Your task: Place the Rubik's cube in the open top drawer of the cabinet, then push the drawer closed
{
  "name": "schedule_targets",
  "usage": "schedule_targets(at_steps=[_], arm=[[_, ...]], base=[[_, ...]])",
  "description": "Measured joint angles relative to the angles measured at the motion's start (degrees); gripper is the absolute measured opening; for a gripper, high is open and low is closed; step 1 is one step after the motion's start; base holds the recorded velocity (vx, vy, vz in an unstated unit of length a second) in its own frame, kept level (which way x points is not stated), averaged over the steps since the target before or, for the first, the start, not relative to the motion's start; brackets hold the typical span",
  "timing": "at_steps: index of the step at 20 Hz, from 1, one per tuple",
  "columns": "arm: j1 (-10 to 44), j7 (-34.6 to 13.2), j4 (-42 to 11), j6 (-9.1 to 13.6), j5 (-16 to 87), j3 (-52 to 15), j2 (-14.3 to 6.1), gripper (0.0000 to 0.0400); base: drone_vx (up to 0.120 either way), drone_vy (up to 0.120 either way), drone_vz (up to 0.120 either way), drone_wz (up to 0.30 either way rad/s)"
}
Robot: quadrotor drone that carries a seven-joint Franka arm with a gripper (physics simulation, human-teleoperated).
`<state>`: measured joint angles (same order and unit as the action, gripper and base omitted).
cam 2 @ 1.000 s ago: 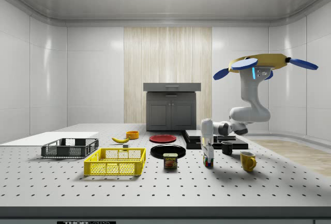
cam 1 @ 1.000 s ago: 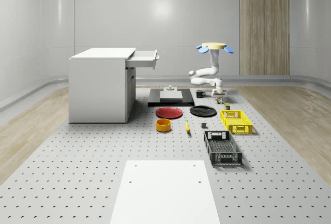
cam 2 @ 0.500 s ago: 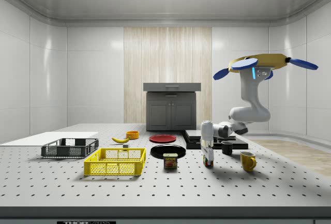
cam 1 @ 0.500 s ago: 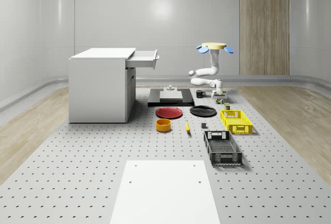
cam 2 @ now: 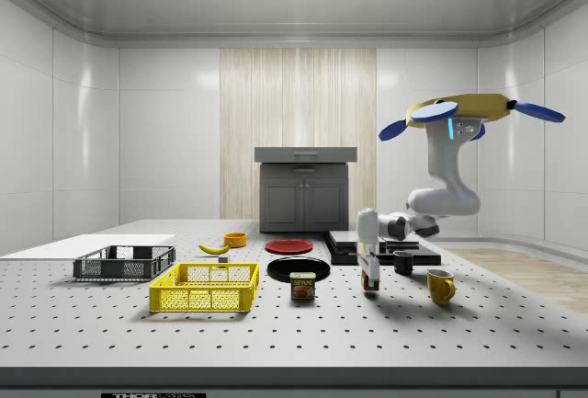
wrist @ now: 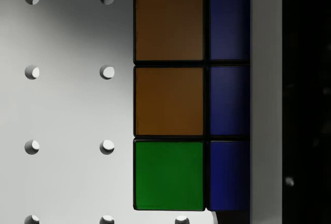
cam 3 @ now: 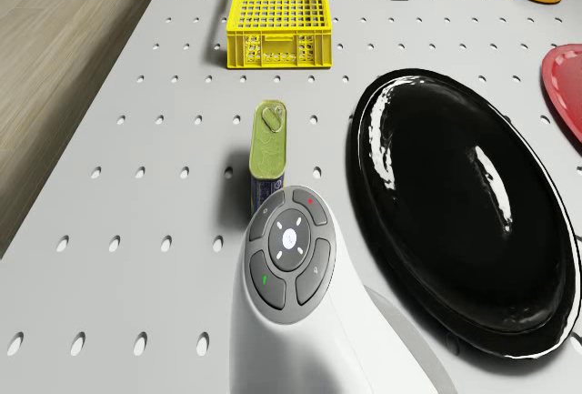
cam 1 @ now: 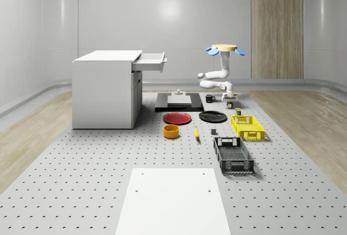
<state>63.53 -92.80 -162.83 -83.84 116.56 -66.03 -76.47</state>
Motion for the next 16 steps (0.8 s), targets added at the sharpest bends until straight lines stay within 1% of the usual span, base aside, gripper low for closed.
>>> schedule_targets(at_steps=[2, 8, 16], arm=[[0.06, -0.25, -0.41, 0.54, -1.38, -1.42, -0.01, 0.0326], [0.38, -0.8, -0.96, 1.02, -3.84, -3.85, -0.39, 0.0325], [0.79, -1.22, -1.06, 0.46, -5.04, -4.86, -1.28, 0.0325]], base=[[0.0, -0.02, 0.12, 0.0], [0.12, -0.12, 0.12, 0.0], [0.12, -0.12, 0.12, 0.0]])
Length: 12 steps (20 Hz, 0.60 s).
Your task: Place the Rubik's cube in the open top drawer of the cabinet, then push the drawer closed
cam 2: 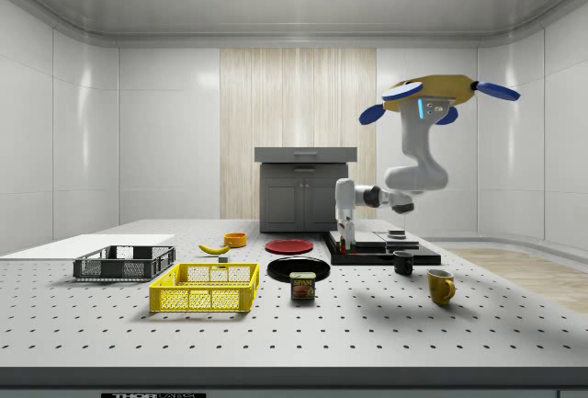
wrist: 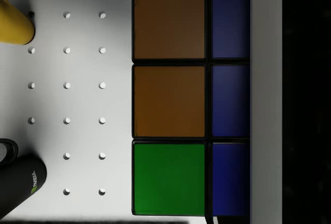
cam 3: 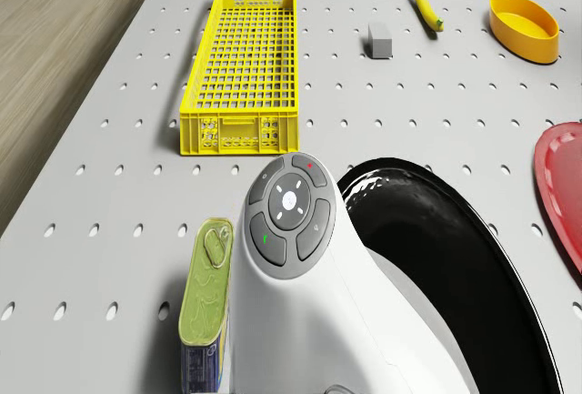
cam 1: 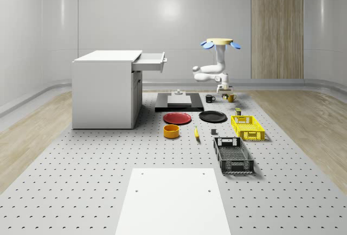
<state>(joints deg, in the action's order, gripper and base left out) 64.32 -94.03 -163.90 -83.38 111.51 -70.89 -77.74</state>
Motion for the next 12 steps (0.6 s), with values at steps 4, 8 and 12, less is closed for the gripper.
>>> schedule_targets(at_steps=[4, 8, 12], arm=[[0.19, -0.16, 0.02, -0.41, -0.32, -0.2, -0.47, 0.0325], [0.36, -0.31, 0.04, -0.83, -0.57, -0.35, -0.94, 0.0325], [0.53, -0.45, 0.07, -1.25, -0.8, -0.46, -1.39, 0.0325]], base=[[0.03, -0.12, 0.12, 0.0], [0.0, -0.12, 0.12, 0.0], [0.0, -0.12, 0.12, 0.0]])
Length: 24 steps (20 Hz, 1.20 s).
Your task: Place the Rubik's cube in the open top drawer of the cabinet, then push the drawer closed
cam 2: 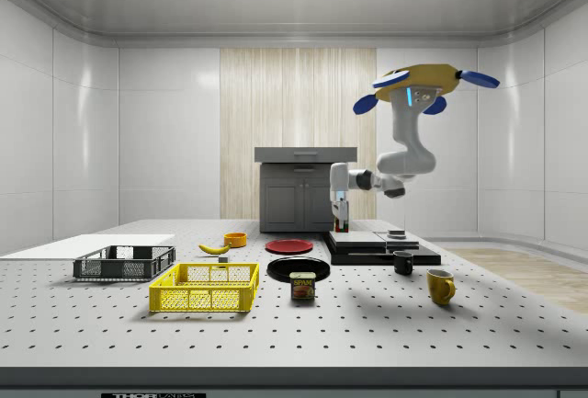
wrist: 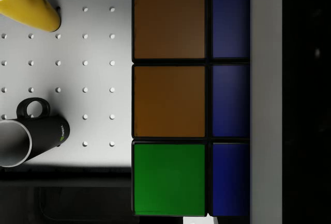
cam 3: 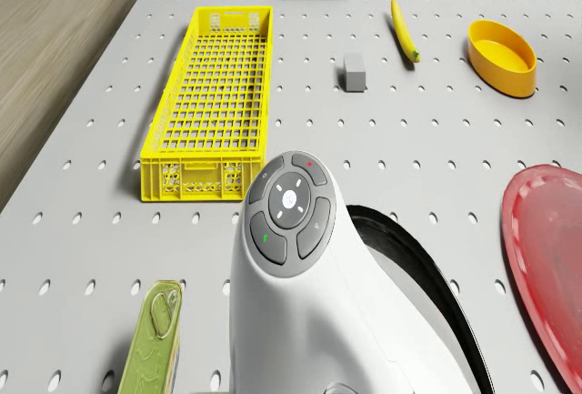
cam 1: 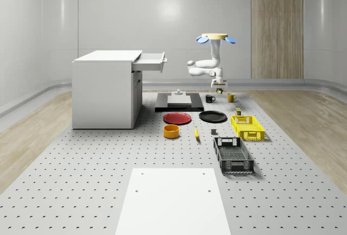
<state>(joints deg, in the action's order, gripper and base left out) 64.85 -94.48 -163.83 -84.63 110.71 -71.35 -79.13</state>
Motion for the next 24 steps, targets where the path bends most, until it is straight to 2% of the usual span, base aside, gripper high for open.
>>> schedule_targets(at_steps=[24], arm=[[0.84, -0.69, 0.16, -2.17, -1.09, -0.5, -2.33, 0.0325]], base=[[0.0, -0.12, 0.12, 0.0]])
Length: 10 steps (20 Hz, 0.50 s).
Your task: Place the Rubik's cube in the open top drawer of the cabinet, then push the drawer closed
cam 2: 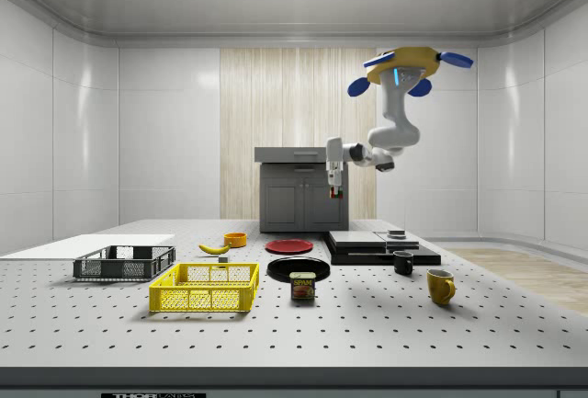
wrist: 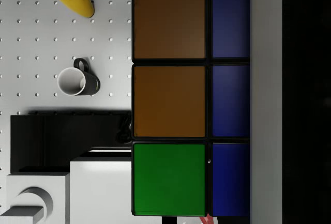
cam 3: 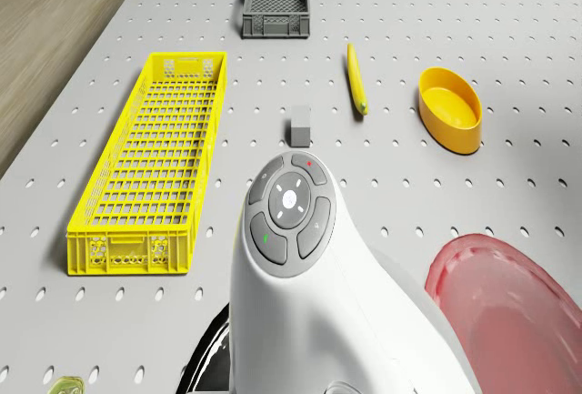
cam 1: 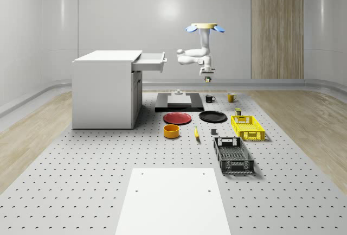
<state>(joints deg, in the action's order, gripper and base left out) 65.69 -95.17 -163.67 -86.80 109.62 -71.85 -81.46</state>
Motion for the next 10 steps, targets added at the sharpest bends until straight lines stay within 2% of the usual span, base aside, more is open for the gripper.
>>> schedule_targets(at_steps=[10], arm=[[0.28, -0.23, 0.05, -0.75, -0.36, -0.16, -0.8, 0.0325]], base=[[0.0, -0.12, 0.12, 0.0]])
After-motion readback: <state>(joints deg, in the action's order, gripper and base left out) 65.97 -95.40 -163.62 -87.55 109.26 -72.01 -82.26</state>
